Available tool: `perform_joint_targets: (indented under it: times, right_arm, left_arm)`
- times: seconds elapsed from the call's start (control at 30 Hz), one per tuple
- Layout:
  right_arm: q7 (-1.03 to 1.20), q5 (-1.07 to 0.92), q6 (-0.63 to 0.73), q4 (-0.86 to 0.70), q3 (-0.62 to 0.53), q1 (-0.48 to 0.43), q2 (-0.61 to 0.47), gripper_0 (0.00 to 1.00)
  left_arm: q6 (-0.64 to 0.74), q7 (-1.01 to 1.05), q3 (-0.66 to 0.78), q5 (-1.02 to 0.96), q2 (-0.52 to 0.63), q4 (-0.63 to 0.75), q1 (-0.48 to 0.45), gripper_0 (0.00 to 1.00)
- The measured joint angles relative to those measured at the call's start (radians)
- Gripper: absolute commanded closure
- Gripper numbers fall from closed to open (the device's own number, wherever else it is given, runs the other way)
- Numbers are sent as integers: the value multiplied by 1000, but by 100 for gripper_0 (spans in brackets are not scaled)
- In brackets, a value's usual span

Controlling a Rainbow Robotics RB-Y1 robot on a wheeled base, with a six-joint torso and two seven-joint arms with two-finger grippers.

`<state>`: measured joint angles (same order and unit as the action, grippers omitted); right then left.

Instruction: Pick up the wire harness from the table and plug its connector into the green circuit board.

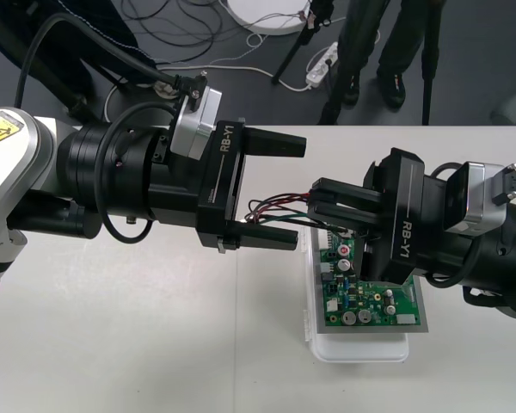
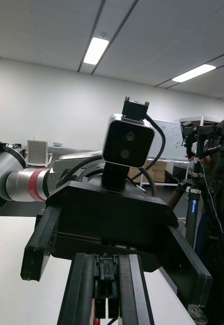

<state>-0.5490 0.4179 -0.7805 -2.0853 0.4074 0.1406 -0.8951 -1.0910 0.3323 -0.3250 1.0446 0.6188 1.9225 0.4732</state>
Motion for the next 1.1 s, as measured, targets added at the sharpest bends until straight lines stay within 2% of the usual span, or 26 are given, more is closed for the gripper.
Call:
perform_joint_targets:
  times: [0.6, 0.63, 0.67, 0.73, 1.1]
  right_arm:
    - [10, 0, 4, 0, 21, 19, 0, 100]
    - [10, 0, 4, 0, 21, 20, 0, 100]
    - [10, 0, 4, 0, 21, 20, 0, 100]
    - [10, 0, 4, 0, 21, 20, 0, 100]
    - [10, -6, 15, 0, 21, 20, 0, 100]
  left_arm:
    - [0, 0, 0, -10, 0, 0, 0, 0]
    - [0, 0, 0, -10, 0, 0, 0, 4]
    - [0, 0, 0, -10, 0, 0, 0, 16]
    - [0, 0, 0, -11, 0, 0, 0, 99]
    - [-1, -1, -1, -23, 0, 0, 0, 100]
